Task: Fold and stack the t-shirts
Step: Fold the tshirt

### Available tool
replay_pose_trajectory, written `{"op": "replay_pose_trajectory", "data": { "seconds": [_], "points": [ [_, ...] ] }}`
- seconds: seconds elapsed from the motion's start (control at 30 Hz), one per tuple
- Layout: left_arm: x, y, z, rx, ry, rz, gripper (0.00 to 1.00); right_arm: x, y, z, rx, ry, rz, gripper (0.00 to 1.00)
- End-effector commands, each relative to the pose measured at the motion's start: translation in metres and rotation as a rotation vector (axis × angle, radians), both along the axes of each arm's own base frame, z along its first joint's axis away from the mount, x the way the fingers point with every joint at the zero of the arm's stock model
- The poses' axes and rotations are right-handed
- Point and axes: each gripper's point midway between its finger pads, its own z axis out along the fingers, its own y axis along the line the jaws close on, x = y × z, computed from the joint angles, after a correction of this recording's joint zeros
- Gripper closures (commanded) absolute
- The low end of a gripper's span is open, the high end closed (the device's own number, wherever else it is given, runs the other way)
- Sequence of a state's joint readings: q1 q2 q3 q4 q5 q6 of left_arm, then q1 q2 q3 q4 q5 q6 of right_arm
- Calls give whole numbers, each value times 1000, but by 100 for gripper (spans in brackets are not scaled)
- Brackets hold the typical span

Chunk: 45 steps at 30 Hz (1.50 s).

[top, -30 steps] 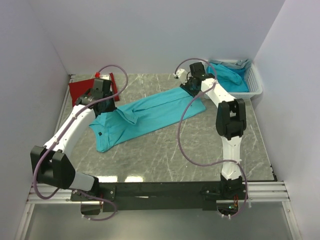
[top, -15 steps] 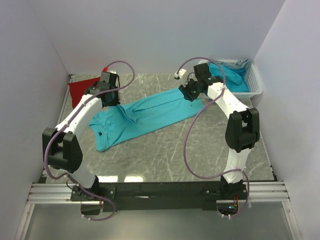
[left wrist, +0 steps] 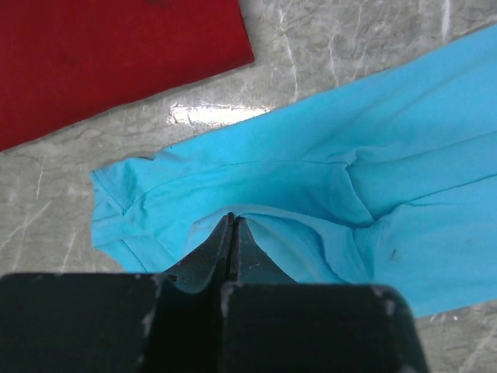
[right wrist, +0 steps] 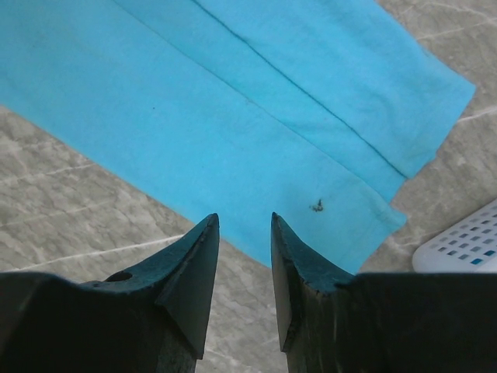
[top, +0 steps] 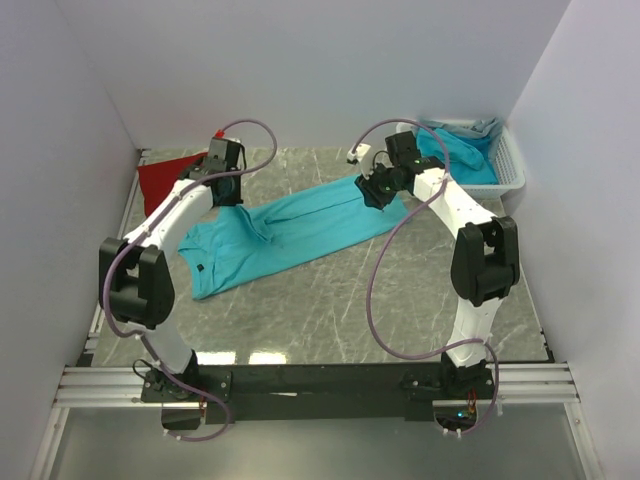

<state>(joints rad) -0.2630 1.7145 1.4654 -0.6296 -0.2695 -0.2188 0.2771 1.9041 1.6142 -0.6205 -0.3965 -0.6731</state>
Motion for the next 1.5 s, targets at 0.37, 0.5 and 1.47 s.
{"op": "replay_pose_trajectory", "data": {
  "seconds": [0.37, 0.5, 1.47],
  "points": [
    [30, -4, 11, 14, -61, -27, 100, -4, 5, 14, 24, -37, 25, 59],
    [33, -5, 11, 20, -58, -32, 100, -5, 5, 11, 19, -30, 26, 59],
    [5, 34, 112, -256, -357, 194, 24, -56, 38, 8, 83, 42, 285, 56]
  ]
}}
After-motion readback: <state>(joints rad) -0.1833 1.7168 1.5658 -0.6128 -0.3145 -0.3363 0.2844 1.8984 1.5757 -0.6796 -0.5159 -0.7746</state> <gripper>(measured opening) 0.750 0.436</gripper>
